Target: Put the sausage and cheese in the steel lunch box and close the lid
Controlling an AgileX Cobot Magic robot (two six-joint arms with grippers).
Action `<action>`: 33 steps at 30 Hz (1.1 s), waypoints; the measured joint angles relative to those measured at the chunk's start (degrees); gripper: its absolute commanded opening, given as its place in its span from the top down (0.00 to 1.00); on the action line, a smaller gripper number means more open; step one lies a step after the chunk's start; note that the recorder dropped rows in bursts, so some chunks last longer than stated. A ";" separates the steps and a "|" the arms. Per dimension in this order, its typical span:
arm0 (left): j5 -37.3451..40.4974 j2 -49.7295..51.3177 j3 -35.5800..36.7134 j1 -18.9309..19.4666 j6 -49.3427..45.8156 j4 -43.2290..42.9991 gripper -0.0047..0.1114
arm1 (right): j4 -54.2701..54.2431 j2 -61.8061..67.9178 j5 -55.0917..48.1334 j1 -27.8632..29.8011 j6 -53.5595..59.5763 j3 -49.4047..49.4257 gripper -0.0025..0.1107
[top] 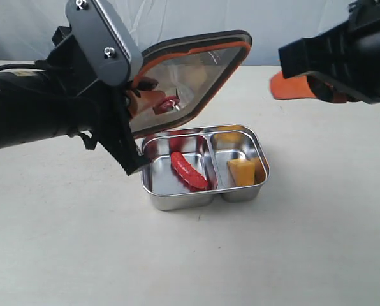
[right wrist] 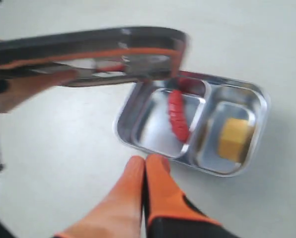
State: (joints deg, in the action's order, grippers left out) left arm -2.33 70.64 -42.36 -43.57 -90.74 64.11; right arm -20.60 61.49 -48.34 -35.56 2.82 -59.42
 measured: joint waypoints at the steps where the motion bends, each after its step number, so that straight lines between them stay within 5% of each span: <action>1: -2.00 0.00 0.15 0.00 0.00 -0.78 0.96 | 8.62 -0.18 0.00 0.00 -6.94 0.00 0.99; 5: -5.76 0.00 0.15 0.00 -0.12 -2.97 0.96 | 26.22 2.21 1.86 2.31 -18.44 0.25 0.99; 8: -7.85 0.00 0.15 0.00 -1.43 -2.97 0.96 | 23.66 8.62 2.89 9.30 -17.26 0.66 0.99; 13: -8.22 0.00 0.42 0.00 -12.25 1.59 0.96 | -23.55 24.19 -4.83 30.15 26.04 1.01 0.99; 16: -12.79 0.00 0.93 0.00 -26.57 12.50 0.96 | -48.14 26.80 -16.80 40.15 46.38 1.01 0.99; 23: -19.97 3.55 0.93 -1.40 -29.33 17.77 0.96 | -55.76 26.97 -20.85 37.86 53.90 1.01 0.99; 30: -33.23 14.09 -0.42 -14.34 -29.33 18.34 0.96 | -56.76 30.67 -21.69 34.13 48.67 1.82 0.97; 33: -40.78 16.64 -1.30 -18.60 -29.33 17.02 0.96 | -57.14 31.90 -21.59 33.75 47.30 3.48 0.84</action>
State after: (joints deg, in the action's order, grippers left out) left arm -43.12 87.28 -43.65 -62.17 -120.07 81.12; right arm -77.74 93.39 -69.92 -1.81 50.12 -55.94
